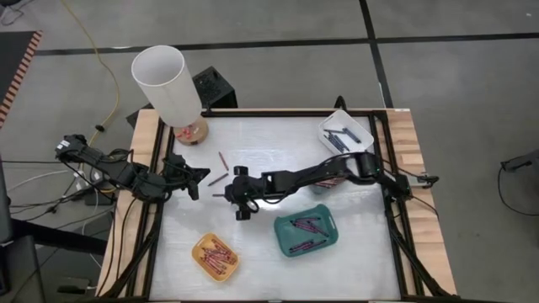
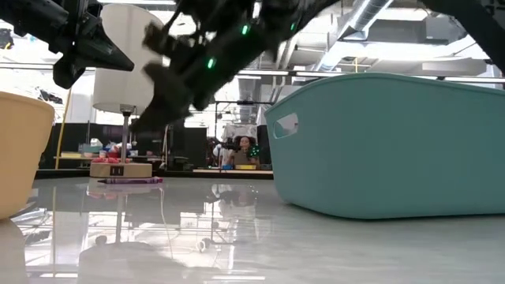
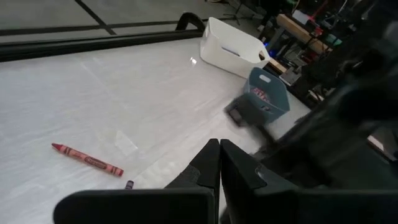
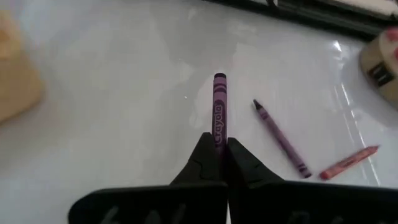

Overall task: Sort crayons
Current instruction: Put the purple crayon into the blue bin, then put the red crayon into the yellow bin

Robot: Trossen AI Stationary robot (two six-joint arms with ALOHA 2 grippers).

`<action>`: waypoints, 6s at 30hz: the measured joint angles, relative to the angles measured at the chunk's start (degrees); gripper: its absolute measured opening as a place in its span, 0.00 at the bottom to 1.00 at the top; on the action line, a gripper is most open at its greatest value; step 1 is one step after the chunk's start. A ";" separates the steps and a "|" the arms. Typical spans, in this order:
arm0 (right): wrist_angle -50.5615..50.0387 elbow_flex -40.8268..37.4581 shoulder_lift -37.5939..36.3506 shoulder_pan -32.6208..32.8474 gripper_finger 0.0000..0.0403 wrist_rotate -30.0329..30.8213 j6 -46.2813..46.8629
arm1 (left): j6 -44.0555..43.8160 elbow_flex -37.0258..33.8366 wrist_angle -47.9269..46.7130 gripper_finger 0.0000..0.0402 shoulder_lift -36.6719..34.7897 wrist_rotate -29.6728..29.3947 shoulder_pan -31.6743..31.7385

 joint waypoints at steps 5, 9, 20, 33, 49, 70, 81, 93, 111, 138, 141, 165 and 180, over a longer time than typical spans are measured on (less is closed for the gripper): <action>-7.26 0.00 -5.31 1.46 0.01 0.34 -2.26 | 0.08 0.00 0.02 0.00 0.02 -0.01 0.00; -16.76 0.03 -10.09 2.83 0.01 1.96 -2.45 | 0.10 0.00 0.00 0.00 0.02 -0.06 0.00; -23.80 -12.38 -26.70 9.61 0.00 10.63 2.90 | 1.21 0.00 -0.04 0.00 0.01 -0.39 0.00; -2.85 -42.62 -45.19 19.91 0.00 17.02 18.04 | 1.16 0.00 0.09 0.00 0.00 -0.92 0.00; 5.17 -56.45 -44.92 27.70 0.00 20.17 32.23 | 0.55 0.00 0.22 0.00 0.02 -1.17 0.00; 8.61 -62.83 -44.58 27.11 0.03 19.67 36.44 | 0.75 0.00 0.20 0.00 0.02 -1.22 0.00; 8.62 -62.88 -44.58 27.11 0.07 17.79 36.84 | 0.75 0.00 0.20 0.00 0.02 -1.55 0.00; 10.39 -62.88 -44.58 26.67 0.16 17.73 36.82 | 0.85 0.00 0.20 0.00 0.02 -1.60 0.01; 9.46 -42.65 -44.73 12.21 0.16 14.38 5.61 | 1.82 0.00 0.18 0.00 0.02 -1.64 0.00; 16.41 -15.63 -10.82 -5.76 0.47 9.27 5.92 | 6.21 0.00 0.01 0.17 -1.31 -4.92 0.02; 11.25 -9.29 -7.14 -6.33 0.47 9.31 5.91 | 6.37 0.00 -0.09 0.19 -1.86 -4.48 0.00; 6.05 7.04 11.73 -10.77 0.47 9.64 16.48 | 6.28 0.00 -1.42 0.21 -1.86 -4.42 0.01; 5.18 7.10 14.54 -11.07 0.47 9.70 17.98 | 6.19 0.00 -1.77 0.21 -1.86 -4.44 0.02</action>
